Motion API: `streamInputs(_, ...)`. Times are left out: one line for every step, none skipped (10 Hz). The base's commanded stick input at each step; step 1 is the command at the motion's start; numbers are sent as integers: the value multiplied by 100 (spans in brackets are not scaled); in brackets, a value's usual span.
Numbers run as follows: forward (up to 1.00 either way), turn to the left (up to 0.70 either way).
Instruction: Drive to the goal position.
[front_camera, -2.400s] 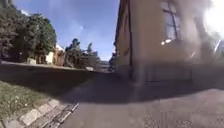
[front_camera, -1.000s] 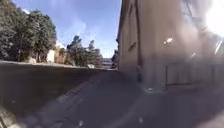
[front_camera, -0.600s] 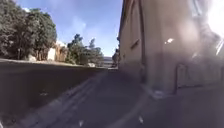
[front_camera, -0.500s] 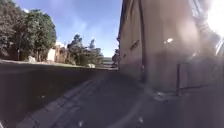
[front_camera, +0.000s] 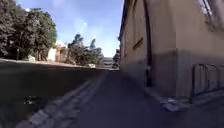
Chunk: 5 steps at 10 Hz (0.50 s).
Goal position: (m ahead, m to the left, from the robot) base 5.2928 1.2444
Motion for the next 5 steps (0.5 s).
streamInputs(70, -14)
streamInputs(70, -6)
streamInputs(70, 0)
streamInputs(70, 0)
streamInputs(70, -7)
